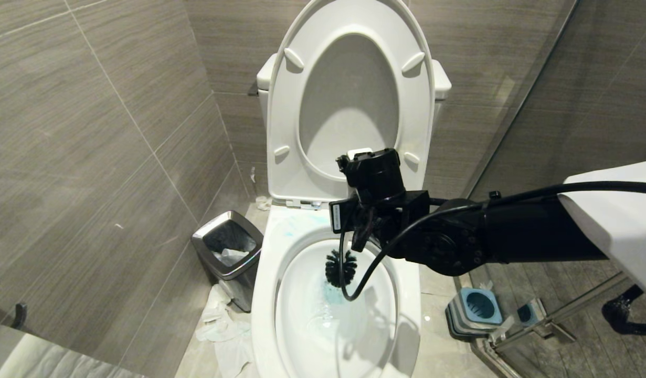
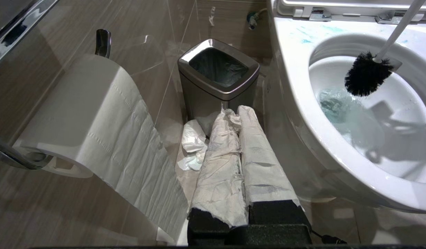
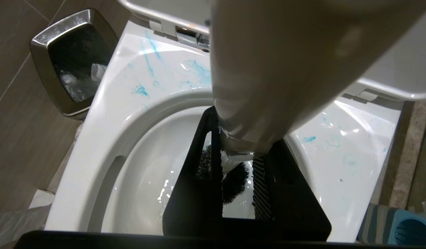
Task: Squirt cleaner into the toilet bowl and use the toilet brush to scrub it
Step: Scrub the toilet bowl
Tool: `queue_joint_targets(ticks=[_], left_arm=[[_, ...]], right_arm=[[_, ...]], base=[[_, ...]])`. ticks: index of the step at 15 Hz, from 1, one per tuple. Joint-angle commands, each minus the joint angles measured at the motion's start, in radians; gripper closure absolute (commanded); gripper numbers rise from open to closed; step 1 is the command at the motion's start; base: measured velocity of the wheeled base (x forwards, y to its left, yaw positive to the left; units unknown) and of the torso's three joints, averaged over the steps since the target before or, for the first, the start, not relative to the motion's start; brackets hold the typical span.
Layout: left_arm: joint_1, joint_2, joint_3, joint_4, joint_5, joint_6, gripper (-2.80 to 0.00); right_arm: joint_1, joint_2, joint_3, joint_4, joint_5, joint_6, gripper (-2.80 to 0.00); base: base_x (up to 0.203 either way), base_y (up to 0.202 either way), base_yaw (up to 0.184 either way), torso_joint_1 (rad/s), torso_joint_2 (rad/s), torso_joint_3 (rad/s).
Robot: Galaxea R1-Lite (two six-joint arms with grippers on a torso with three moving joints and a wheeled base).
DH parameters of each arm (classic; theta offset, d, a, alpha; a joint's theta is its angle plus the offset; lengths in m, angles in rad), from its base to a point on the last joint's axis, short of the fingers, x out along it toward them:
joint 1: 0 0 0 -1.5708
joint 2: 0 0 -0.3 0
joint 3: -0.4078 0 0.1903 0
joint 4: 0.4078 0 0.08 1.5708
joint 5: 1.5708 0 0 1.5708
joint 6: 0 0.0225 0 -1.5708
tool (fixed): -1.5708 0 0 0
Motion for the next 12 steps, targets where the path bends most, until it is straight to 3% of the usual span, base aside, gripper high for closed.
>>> queue_joint_targets(ticks=[1,7,12], left_arm=[[0.0,0.001,0.006,-0.001,0.0,-0.002,0.0],[0.0,0.001,0.006,-0.001,0.0,-0.001,0.0],[0.0,0.001,0.006,-0.001,0.0,-0.001,0.0]], right_arm=[[0.0,0.029,0.001,-0.007,-0.002,0.003,0.0],[-0.077,0.307,-0.113,-0.084,-0.004,0.002,0.0],[-0.08,0.205,-0.049,-0.087,-0.015,0.003,0.0]], base=[[0.0,0.0,0.0,0.0,0.0,0.0],[0.0,0.0,0.0,0.0,0.0,0.0],[0.0,0.0,0.0,0.0,0.0,0.0]])
